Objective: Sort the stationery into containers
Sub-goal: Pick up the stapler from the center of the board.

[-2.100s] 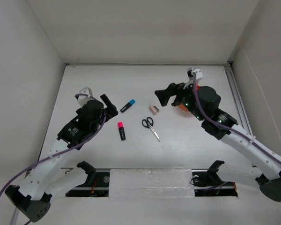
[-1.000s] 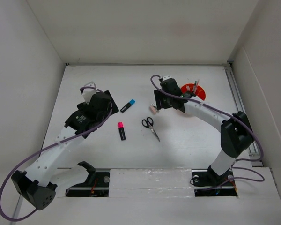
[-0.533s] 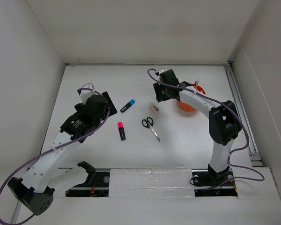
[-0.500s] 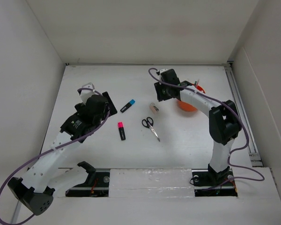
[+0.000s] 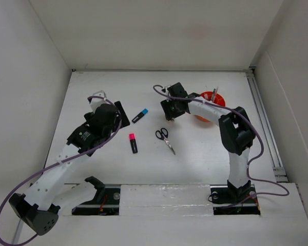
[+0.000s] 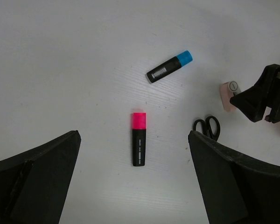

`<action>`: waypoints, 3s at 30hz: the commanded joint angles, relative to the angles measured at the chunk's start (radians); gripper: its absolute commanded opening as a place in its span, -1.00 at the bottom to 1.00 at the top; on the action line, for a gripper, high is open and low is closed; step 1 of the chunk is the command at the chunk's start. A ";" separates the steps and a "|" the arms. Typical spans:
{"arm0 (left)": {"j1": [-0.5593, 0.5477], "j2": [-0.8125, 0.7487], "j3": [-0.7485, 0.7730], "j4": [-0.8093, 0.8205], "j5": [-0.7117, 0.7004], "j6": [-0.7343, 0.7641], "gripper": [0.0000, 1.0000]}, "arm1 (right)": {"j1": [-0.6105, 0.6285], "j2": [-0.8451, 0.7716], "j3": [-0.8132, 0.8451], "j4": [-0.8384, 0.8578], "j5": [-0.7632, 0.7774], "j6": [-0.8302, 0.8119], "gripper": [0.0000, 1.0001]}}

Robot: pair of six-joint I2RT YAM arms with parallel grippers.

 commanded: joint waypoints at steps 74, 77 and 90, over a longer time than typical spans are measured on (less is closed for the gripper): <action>0.000 -0.008 -0.013 0.042 0.031 0.034 1.00 | -0.029 0.021 -0.013 0.014 -0.009 -0.006 -1.00; 0.000 -0.008 -0.013 0.042 0.031 0.034 1.00 | -0.061 -0.051 -0.066 0.063 -0.032 0.039 -1.00; 0.000 -0.008 -0.013 0.042 0.031 0.034 1.00 | -0.073 -0.330 -0.131 0.085 -0.020 0.105 -1.00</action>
